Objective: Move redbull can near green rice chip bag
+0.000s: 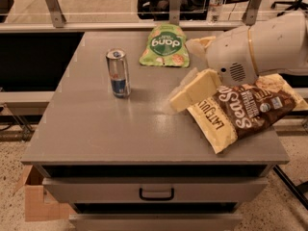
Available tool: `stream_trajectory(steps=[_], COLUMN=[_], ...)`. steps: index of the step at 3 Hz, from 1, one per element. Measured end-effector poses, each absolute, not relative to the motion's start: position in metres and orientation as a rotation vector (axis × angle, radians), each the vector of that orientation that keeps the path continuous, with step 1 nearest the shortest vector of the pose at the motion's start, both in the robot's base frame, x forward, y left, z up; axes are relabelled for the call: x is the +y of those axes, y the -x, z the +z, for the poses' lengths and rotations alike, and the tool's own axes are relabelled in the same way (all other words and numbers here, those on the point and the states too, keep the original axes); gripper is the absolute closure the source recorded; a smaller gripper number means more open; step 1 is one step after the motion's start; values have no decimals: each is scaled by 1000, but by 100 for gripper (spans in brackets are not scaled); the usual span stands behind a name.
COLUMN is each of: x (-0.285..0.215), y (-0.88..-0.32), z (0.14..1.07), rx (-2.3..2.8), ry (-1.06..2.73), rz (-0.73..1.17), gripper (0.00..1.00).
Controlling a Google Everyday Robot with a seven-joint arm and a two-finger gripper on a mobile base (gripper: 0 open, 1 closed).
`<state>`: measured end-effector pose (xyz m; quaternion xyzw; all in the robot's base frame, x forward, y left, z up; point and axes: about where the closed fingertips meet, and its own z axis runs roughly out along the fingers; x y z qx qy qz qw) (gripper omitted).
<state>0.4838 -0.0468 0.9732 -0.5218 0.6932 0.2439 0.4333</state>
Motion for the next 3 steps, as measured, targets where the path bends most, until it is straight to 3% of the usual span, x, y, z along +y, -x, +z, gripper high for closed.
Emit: stream_trajectory(steps=[1, 3], x=[-35, 2], y=[-469, -511], z=[962, 910], rx=[1712, 1682], ry=[1297, 1115], rz=[629, 607], gripper=[0, 0])
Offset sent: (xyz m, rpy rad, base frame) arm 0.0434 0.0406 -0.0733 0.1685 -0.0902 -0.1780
